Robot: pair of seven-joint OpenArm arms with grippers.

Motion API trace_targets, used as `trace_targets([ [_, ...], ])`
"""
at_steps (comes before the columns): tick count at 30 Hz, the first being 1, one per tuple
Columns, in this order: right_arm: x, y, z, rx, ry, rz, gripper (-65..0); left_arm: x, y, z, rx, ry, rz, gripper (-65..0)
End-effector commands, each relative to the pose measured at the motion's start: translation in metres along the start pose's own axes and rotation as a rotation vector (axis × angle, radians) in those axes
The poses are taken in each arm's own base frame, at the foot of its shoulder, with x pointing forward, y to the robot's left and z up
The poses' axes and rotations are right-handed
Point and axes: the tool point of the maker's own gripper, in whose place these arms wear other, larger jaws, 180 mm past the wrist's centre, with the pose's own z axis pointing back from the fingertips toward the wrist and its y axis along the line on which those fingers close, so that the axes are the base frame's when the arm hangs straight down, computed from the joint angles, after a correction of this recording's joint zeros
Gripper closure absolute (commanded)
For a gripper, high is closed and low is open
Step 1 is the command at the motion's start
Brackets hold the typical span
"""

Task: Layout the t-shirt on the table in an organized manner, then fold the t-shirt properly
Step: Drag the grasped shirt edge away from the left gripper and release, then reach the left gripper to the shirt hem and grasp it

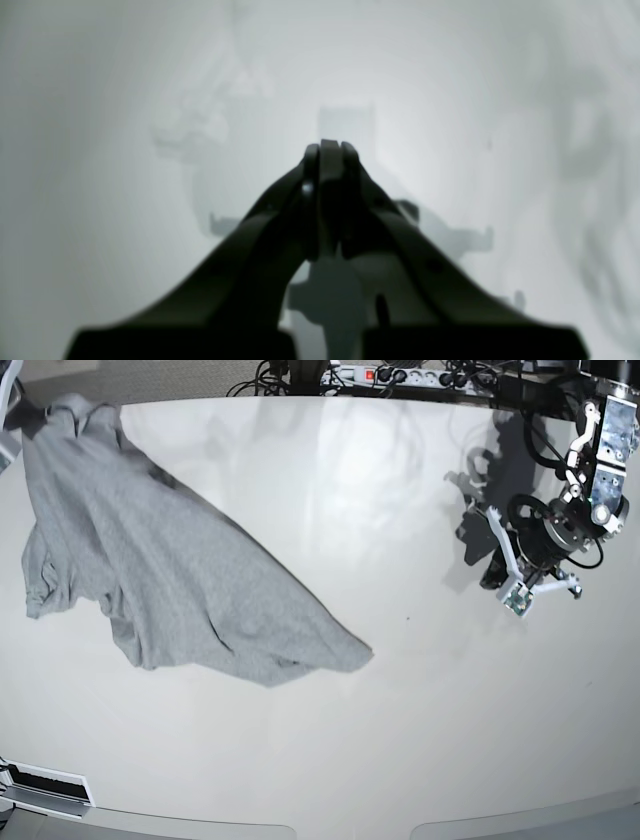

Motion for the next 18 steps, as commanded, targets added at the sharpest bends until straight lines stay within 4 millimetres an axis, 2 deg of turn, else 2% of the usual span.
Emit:
trace_targets([
  [1,0.002,0.0,0.003,-0.005,-0.01,0.018,0.0,0.019,0.013,0.003,0.026,-0.059,-0.007,0.0],
  [5,0.027,-0.013,0.004,-0.063,-0.152,0.02,0.0,0.05,0.003,0.004,-0.06,-0.189,0.032,0.0],
  [6,0.031,-0.016,0.004,-0.077,-0.18,0.016,0.0,0.059,-0.002,0.006,-0.098,-0.224,0.008,-4.1],
  [9,0.039,-0.022,0.005,-0.097,-0.243,0.013,0.0,0.079,-0.008,0.005,-0.154,-0.274,-0.042,-29.4],
  [10,0.041,-0.023,0.005,-0.102,-0.254,0.015,0.0,0.086,-0.009,0.003,-0.159,-0.288,-0.043,-35.8],
  [11,0.042,-0.023,0.006,-0.102,-0.259,0.015,0.0,0.093,-0.009,0.001,-0.158,-0.302,-0.035,-38.8],
  [14,0.043,-0.023,0.006,-0.102,-0.266,0.016,0.0,0.103,-0.012,-0.017,-0.169,-0.294,-0.041,-39.0],
  [18,0.051,-0.023,0.008,-0.101,-0.312,0.018,0.0,0.107,-0.024,-0.056,-0.219,-0.261,-0.062,-39.0],
])
